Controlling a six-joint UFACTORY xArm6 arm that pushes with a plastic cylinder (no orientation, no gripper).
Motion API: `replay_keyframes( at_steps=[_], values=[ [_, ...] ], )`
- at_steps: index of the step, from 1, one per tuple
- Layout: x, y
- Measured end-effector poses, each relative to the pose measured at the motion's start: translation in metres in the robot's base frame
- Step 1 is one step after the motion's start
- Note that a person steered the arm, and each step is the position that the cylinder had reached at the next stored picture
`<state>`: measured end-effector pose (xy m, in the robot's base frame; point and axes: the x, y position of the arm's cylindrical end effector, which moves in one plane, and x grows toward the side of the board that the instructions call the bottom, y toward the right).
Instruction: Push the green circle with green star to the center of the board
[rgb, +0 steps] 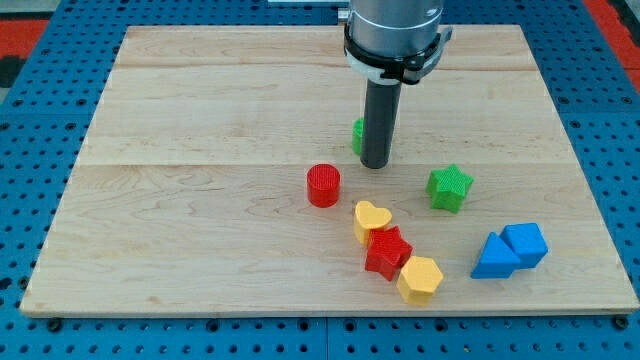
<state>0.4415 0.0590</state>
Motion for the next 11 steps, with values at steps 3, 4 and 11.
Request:
replay_keyframes(
  at_steps=[3,4,11],
  values=[
    [-0.002,0.100],
    [0.024,0.156],
    [-0.026,-0.026]
  ],
)
